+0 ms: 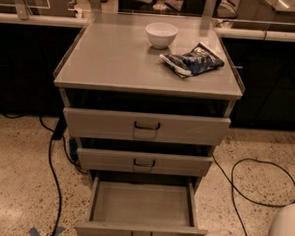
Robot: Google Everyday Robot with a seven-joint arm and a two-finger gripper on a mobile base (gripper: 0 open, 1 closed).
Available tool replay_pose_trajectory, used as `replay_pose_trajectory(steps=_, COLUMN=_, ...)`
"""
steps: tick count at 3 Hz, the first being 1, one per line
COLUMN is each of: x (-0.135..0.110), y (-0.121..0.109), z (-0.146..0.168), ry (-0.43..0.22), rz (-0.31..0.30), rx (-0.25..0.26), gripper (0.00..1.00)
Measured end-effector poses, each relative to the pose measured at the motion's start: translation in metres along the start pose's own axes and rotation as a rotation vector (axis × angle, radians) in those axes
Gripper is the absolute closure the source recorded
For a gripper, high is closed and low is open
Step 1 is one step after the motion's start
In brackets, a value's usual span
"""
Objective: Close bottom drawer
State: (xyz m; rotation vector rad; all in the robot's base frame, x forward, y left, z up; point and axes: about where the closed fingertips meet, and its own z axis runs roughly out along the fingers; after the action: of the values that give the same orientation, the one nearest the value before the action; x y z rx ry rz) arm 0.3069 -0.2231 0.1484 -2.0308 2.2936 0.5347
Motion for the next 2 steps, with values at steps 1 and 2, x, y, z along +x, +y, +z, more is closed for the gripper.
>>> replay_pose_trajectory(steps=1, x=0.0069, y=-0.0058, z=0.0013, ry=-0.017, rz=-0.012, rx=-0.045, gripper=0.0)
replay_pose_trajectory(steps=2, x=0.0071, y=-0.0061, z=0.0014, ry=-0.017, rz=-0.013, rx=-0.046, gripper=0.0)
